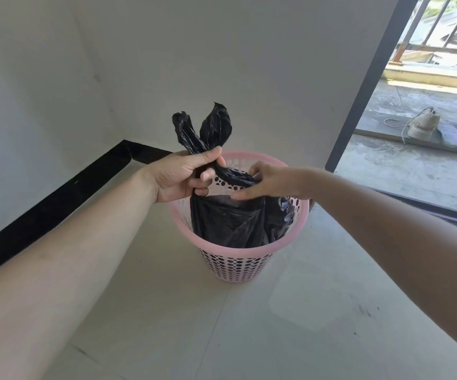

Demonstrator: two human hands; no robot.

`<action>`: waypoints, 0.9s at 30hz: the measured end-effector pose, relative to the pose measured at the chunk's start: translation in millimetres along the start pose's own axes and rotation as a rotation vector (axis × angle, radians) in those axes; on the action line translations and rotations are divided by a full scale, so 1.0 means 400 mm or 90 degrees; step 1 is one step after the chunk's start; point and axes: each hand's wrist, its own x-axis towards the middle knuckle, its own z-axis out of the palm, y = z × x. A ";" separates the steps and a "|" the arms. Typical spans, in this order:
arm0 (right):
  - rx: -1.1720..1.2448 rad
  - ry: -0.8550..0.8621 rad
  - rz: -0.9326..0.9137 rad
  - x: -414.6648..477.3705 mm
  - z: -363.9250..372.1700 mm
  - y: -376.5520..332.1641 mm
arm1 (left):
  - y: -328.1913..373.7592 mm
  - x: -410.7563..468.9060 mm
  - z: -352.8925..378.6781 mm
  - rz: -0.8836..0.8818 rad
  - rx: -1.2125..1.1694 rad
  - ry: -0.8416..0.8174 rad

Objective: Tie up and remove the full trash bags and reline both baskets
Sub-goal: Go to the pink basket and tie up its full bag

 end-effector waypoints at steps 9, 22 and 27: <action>0.392 0.166 -0.173 -0.001 -0.098 -0.083 | 0.002 -0.003 0.040 -0.024 0.015 -0.015; 0.357 0.090 -0.116 -0.030 -0.101 -0.062 | -0.025 0.033 0.000 0.091 -0.204 0.134; 0.133 -0.044 -0.017 -0.015 -0.036 -0.045 | -0.022 0.033 -0.009 0.118 -0.154 0.197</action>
